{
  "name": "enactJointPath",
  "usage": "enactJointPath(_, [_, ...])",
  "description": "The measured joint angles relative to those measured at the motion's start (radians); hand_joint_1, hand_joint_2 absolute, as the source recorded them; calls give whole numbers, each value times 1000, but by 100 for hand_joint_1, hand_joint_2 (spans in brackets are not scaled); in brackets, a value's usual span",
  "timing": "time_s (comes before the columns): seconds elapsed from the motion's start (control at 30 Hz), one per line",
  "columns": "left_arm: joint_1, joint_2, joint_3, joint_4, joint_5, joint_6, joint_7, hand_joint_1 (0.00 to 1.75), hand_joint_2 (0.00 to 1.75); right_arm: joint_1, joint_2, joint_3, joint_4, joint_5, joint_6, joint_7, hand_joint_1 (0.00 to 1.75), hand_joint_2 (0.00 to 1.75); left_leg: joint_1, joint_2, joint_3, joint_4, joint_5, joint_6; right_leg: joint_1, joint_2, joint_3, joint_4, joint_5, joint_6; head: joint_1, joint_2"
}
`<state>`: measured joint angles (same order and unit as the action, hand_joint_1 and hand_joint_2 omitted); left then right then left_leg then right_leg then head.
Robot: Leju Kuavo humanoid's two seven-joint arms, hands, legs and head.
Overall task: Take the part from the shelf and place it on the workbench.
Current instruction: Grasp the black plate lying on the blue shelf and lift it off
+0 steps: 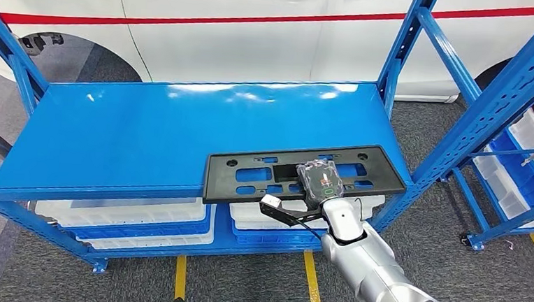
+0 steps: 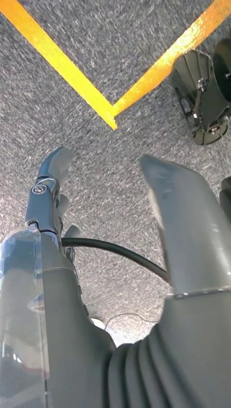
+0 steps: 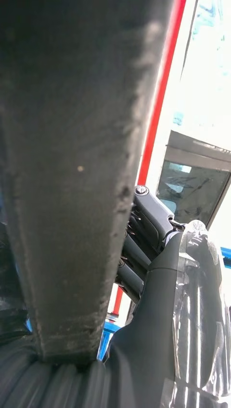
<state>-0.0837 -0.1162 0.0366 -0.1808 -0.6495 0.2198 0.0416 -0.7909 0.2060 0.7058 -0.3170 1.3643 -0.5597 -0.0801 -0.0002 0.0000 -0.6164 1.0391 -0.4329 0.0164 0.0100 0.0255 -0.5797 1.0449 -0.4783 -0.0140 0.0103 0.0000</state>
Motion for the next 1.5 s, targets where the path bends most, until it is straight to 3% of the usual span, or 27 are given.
enactJointPath(0.6, [-3,-2,1,0,-30,19,-9,0,175,0,-6,5,0,10,-10,8,175,175,0,-1,-1,0,1,1,-1,-1,0,0,1,1,0,0])
enactJointPath(1.0, [-3,-5,13,0,-33,5,-22,0,175,9,-12,16,-16,76,-103,75,175,175,0,0,-7,0,3,1,-1,1,-7,0,5,2,0,0])
enactJointPath(1.23, [-2,-7,21,0,-51,4,-22,0,175,-41,-45,37,-186,196,-125,186,175,175,0,-4,-14,0,10,3,-2,-4,-13,0,8,4,0,0])
enactJointPath(1.5, [-7,-11,25,0,-70,-3,-23,0,175,-68,-70,105,-351,201,-127,226,175,175,0,-6,-16,0,7,2,-2,-7,-14,0,4,3,0,0])
